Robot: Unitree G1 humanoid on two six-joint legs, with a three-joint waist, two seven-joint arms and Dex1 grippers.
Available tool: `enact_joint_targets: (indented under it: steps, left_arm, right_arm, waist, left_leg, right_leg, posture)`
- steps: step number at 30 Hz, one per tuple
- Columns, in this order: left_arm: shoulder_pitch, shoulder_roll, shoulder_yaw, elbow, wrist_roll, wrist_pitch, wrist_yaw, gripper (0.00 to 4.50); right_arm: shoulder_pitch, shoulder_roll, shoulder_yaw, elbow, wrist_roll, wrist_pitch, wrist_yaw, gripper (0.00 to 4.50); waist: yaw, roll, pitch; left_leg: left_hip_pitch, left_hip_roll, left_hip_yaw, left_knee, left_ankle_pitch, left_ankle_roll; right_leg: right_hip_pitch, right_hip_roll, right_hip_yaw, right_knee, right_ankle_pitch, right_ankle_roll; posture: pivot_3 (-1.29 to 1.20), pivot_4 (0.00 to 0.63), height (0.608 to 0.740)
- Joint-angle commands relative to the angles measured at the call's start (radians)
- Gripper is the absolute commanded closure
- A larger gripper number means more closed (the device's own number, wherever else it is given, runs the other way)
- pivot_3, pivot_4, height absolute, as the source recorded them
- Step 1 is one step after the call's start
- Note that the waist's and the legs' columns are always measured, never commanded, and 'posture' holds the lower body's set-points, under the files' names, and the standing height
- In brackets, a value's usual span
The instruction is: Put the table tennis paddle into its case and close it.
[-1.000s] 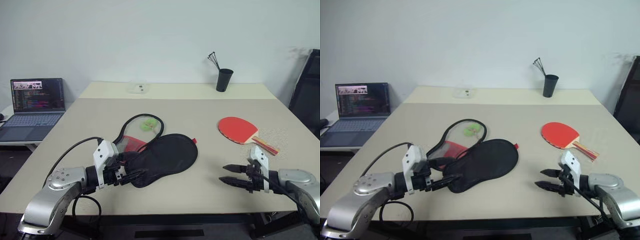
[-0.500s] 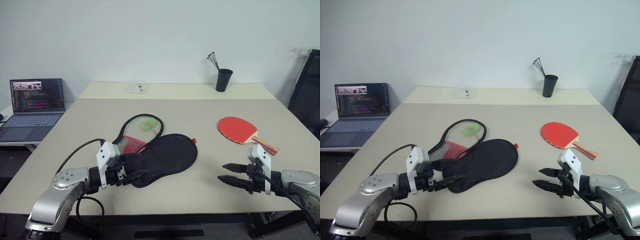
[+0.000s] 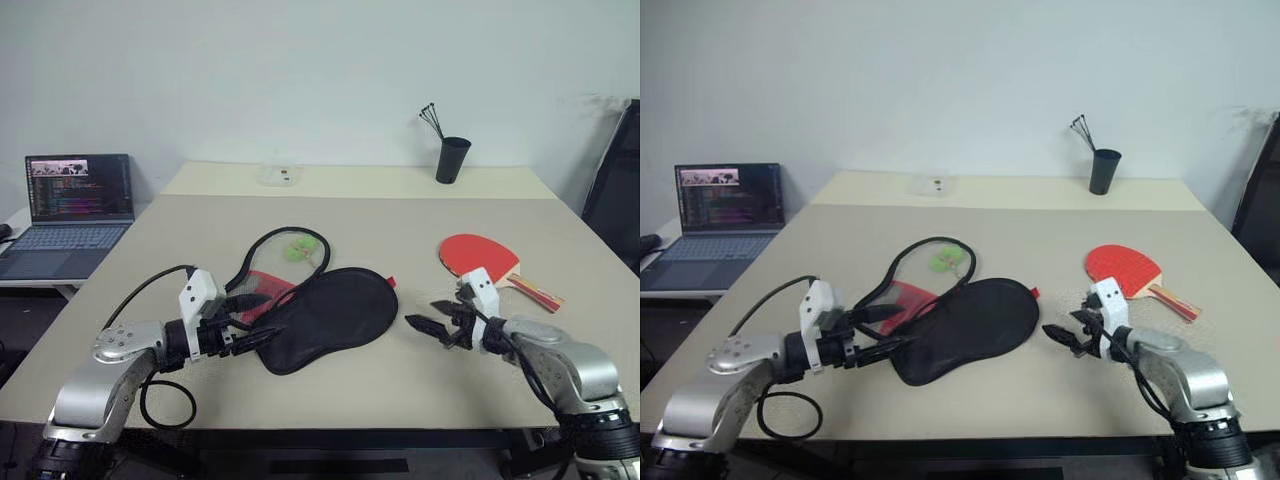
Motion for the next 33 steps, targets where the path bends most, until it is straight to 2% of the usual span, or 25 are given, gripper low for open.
enact_joint_targets:
  steps: [1,12,20,27,30,33]
  left_arm:
    - [-0.038,0.034,0.009,0.03,0.013,-0.04,-0.042,0.79]
    - [-0.064,0.033,-0.005,0.061,0.033,-0.048,-0.057,0.79]
    - [-0.048,0.04,0.008,0.03,0.027,-0.033,-0.041,0.79]
    - [-0.032,0.031,0.009,0.009,0.024,-0.028,-0.025,0.79]
    - [-0.028,0.027,0.007,0.005,0.023,-0.032,-0.019,0.79]
    - [-0.024,0.023,0.005,0.003,0.025,-0.036,-0.014,0.79]
  right_arm:
    - [-0.048,0.06,-0.022,0.004,0.041,0.075,-0.049,0.01]
    - [-0.104,0.227,0.129,0.128,-0.066,0.03,-0.101,0.01]
    - [-0.148,0.353,0.094,0.095,0.013,0.148,-0.108,0.01]
    - [-0.171,0.419,0.07,0.08,0.038,0.212,-0.143,0.01]
    - [-0.171,0.445,0.059,0.098,0.023,0.205,-0.183,0.6]
    - [-0.17,0.479,0.032,0.114,0.019,0.209,-0.228,1.57]
  waist:
    - [-0.002,0.0,0.0]
    - [-0.029,-0.004,-0.002]
    - [-0.039,-0.004,-0.003]
    - [-0.032,-0.004,-0.003]
    - [-0.03,-0.004,-0.003]
    - [-0.03,-0.004,-0.003]
  left_leg:
    - [0.0,0.0,0.0,0.0,0.0,0.0]
    - [0.005,0.001,0.001,0.0,0.0,0.0]
    - [0.009,0.003,-0.001,-0.001,0.0,0.0]
    - [0.009,0.003,-0.001,-0.001,0.0,0.0]
    - [0.008,0.003,-0.001,0.0,0.0,0.0]
    - [0.008,0.003,-0.001,0.0,0.0,0.0]
  right_leg:
    - [0.0,0.0,0.0,0.0,0.0,0.0]
    - [0.002,0.001,0.001,0.003,0.0,0.0]
    - [0.002,0.004,0.003,0.006,0.0,-0.001]
    - [0.0,0.004,0.002,0.011,-0.002,-0.005]
    - [0.001,0.003,0.002,0.011,-0.003,-0.005]
    - [0.001,0.003,0.002,0.011,-0.003,-0.005]
  posture:
    - [0.0,0.15,0.74]
    - [0.0,0.15,0.74]
    - [0.0,0.15,0.74]
    - [0.0,0.15,0.74]
    - [0.0,0.15,0.74]
    - [0.0,0.15,0.74]
